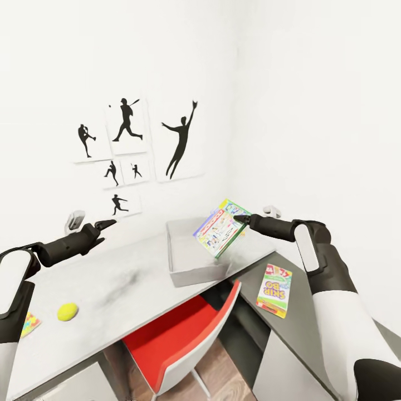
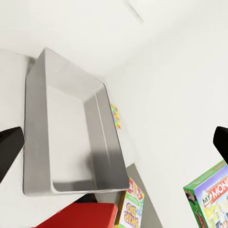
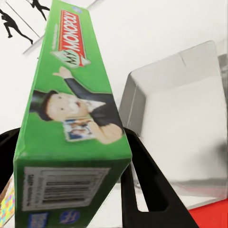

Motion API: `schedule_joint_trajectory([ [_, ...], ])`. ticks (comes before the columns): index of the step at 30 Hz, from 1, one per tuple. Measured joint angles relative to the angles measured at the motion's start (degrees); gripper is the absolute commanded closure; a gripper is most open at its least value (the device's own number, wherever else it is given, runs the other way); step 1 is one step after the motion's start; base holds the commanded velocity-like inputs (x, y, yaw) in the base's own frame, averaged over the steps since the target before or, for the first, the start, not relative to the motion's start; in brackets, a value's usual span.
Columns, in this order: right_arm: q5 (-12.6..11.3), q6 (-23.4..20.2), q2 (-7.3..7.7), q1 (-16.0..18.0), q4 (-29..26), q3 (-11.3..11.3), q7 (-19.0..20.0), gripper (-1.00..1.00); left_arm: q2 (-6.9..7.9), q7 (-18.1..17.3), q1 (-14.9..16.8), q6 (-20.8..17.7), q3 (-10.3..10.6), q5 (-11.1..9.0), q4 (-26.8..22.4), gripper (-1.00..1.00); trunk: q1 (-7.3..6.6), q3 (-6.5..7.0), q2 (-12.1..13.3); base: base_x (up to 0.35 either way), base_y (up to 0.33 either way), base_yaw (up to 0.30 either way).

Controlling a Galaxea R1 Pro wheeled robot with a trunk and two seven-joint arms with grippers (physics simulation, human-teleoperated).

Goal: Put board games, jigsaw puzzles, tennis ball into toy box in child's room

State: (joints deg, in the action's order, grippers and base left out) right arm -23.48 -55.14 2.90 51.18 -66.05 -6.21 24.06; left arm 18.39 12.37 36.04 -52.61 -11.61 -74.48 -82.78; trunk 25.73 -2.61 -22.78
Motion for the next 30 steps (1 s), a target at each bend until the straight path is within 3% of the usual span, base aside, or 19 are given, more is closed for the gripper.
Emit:
schedule_joint_trajectory([
  [17,0.01,-0.01,0.0,0.0,0.0,0.0,0.0,1.0,0.0,0.0,0.0,0.0,-0.01,0.01,0.0,-1.0,0.01,0.0,0.0,0.019,-0.004,0.292],
  [30,-0.35,-0.09,-0.01,-0.01,-0.03,-0.01,0.0,1.0,-0.01,-0.01,0.01,0.0,0.04,0.02,0.05,-1.0,0.0,0.0,-0.01,0.02,-0.027,0.079],
])
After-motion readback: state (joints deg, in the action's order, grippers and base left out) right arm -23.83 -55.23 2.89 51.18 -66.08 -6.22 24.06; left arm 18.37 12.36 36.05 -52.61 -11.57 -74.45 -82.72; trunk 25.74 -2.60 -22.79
